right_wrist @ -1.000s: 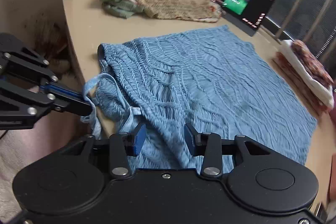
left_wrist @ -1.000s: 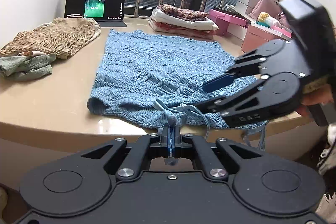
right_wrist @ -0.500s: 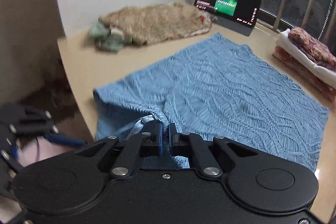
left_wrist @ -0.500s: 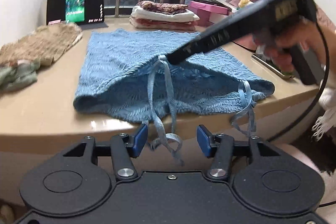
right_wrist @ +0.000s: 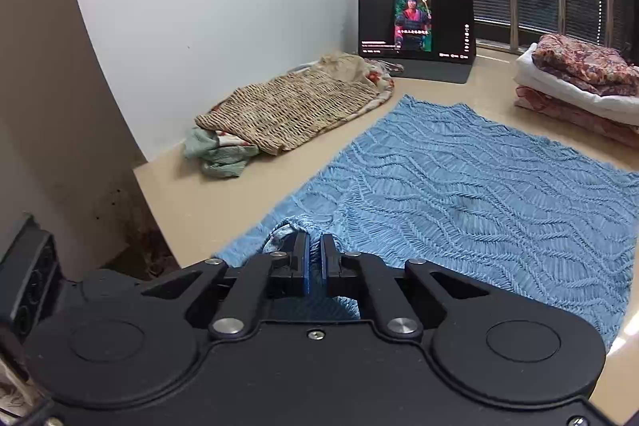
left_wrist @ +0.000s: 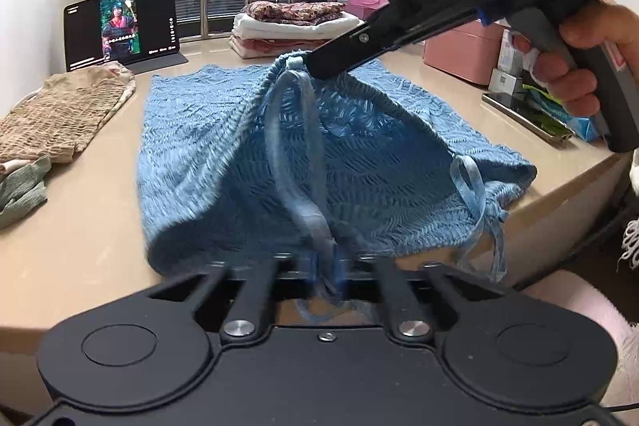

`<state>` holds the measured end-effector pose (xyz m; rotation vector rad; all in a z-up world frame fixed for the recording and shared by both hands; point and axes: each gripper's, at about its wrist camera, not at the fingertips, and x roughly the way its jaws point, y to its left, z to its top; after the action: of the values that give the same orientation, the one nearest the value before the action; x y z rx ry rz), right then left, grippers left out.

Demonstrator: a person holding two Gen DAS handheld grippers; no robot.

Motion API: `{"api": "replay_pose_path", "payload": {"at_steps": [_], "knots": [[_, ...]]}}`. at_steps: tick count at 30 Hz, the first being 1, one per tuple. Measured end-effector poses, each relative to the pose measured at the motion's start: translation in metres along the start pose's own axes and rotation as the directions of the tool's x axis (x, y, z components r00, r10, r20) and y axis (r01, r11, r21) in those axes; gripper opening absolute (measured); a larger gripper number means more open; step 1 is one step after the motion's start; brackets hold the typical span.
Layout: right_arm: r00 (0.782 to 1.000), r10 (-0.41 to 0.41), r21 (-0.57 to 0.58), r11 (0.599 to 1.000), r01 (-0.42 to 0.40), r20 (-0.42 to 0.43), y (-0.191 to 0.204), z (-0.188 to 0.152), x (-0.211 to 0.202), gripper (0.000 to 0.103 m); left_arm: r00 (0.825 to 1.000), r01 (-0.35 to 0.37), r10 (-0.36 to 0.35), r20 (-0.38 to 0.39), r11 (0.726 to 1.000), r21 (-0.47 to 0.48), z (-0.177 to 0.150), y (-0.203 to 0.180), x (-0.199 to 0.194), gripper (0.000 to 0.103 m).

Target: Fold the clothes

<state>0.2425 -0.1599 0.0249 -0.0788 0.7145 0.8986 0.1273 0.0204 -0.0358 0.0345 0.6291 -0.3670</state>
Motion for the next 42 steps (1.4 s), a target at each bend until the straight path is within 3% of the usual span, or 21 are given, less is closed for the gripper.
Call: {"api": "replay_pose_path", "payload": {"at_steps": [6, 12, 16, 18, 22, 26, 28, 30, 32, 34, 36, 37, 38, 39, 40, 42], "knots": [[1.0, 0.014, -0.02, 1.0, -0.014, 0.015, 0.002, -0.004, -0.003, 0.005, 0.996, 0.083, -0.076, 0.048, 0.984, -0.155, 0.018, 0.025, -0.003, 0.005], [1.0, 0.006, -0.009, 1.0, -0.006, 0.014, -0.001, -0.007, -0.005, 0.005, 0.976, 0.215, -0.198, 0.087, 0.93, -0.298, 0.031, 0.047, -0.012, 0.005], [1.0, 0.016, -0.002, 1.0, -0.016, 0.011, -0.003, -0.008, -0.004, 0.005, 0.982, 0.191, -0.178, 0.068, 0.936, -0.295, 0.023, 0.045, -0.012, 0.005], [1.0, 0.024, -0.003, 1.0, -0.024, 0.013, -0.002, -0.009, -0.003, 0.005, 0.972, 0.23, -0.2, 0.121, 0.909, -0.349, 0.023, 0.048, -0.008, 0.005], [0.999, 0.038, 0.001, 0.999, -0.038, 0.032, -0.001, -0.013, -0.005, 0.005, 0.971, 0.209, -0.138, 0.194, 0.884, -0.419, 0.032, 0.047, 0.015, 0.005], [0.998, 0.039, 0.023, 0.999, -0.041, 0.058, -0.004, -0.015, -0.011, 0.005, 0.994, 0.042, 0.009, 0.112, 0.897, -0.44, 0.036, 0.041, 0.044, 0.005], [0.997, 0.038, 0.027, 0.999, -0.04, 0.062, -0.006, -0.017, -0.013, 0.005, 0.985, -0.098, 0.148, 0.088, 0.902, -0.42, 0.035, 0.037, 0.047, 0.005], [0.998, 0.034, 0.031, 0.999, -0.036, 0.06, -0.008, -0.02, -0.012, 0.005, 0.954, -0.24, 0.287, 0.085, 0.902, -0.358, 0.035, 0.03, 0.047, 0.005], [0.998, 0.034, 0.031, 0.999, -0.036, 0.054, -0.008, -0.023, -0.01, 0.005, 0.911, -0.368, 0.401, 0.094, 0.896, -0.248, 0.033, 0.019, 0.046, 0.007], [0.998, 0.034, 0.029, 0.999, -0.035, 0.049, -0.008, -0.026, -0.008, 0.005, 0.876, -0.455, 0.471, 0.103, 0.879, -0.146, 0.029, 0.01, 0.047, 0.009], [0.999, 0.034, 0.021, 0.999, -0.035, 0.043, -0.006, -0.03, -0.004, 0.005, 0.849, -0.515, 0.518, 0.106, 0.855, -0.055, 0.025, 0.003, 0.049, 0.023], [0.999, 0.034, 0.014, 0.999, -0.034, 0.038, -0.005, -0.031, -0.003, 0.005, 0.841, -0.533, 0.533, 0.097, 0.846, -0.021, 0.022, 0.0, 0.05, 0.043], [0.999, 0.035, 0.008, 0.999, -0.035, 0.032, -0.004, -0.033, -0.001, 0.005, 0.832, -0.551, 0.548, 0.089, 0.834, 0.011, 0.019, -0.003, 0.052, 0.069], [0.999, 0.032, 0.0, 0.999, -0.032, 0.025, -0.002, -0.035, 0.001, 0.005, 0.821, -0.568, 0.564, 0.086, 0.822, 0.033, 0.017, -0.006, 0.051, 0.079], [0.999, 0.028, -0.01, 1.0, -0.027, 0.016, 0.0, -0.037, 0.004, 0.005, 0.826, -0.562, 0.557, 0.089, 0.826, 0.046, 0.014, -0.008, 0.048, 0.087], [1.0, 0.027, -0.022, 0.999, -0.027, -0.007, 0.002, -0.041, 0.009, 0.005, 0.851, -0.523, 0.517, 0.09, 0.85, 0.062, 0.008, -0.012, 0.038, 0.089]]}}
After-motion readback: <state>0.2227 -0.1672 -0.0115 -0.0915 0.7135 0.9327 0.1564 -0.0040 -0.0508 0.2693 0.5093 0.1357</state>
